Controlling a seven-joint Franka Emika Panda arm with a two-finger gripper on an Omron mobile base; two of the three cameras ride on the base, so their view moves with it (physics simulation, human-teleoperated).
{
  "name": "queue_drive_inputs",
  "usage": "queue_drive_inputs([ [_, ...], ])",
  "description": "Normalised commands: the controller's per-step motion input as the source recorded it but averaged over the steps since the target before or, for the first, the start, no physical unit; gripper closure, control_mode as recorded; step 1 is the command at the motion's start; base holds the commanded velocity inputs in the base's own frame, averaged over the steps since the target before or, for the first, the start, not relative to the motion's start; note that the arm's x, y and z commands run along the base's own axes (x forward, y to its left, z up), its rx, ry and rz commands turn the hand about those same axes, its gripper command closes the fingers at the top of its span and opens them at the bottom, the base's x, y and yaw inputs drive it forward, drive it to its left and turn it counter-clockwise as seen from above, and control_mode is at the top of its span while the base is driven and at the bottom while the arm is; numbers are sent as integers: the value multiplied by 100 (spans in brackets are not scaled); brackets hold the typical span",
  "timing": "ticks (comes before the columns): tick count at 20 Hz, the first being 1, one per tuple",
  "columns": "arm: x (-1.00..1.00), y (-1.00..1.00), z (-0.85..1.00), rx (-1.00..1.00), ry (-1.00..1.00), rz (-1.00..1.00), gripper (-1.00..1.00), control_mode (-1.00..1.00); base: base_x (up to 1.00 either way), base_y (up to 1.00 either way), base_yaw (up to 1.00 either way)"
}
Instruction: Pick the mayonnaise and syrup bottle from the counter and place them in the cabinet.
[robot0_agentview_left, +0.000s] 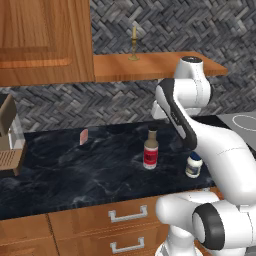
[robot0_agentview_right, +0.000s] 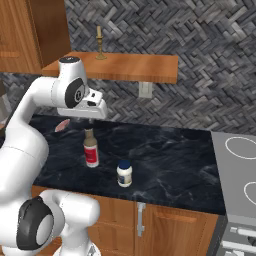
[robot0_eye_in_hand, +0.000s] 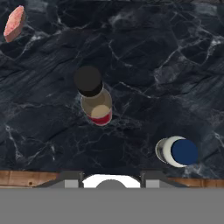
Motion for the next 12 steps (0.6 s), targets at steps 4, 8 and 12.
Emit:
queue_drive_inputs([
  [4,0,0,0,0,0,0,-100,-100,0,0,0],
  [8,-2,0,0,0,-1,0,-100,-100,0,0,0],
  [12,-5,-4,-13,0,-2,0,-100,-100,0,0,0],
])
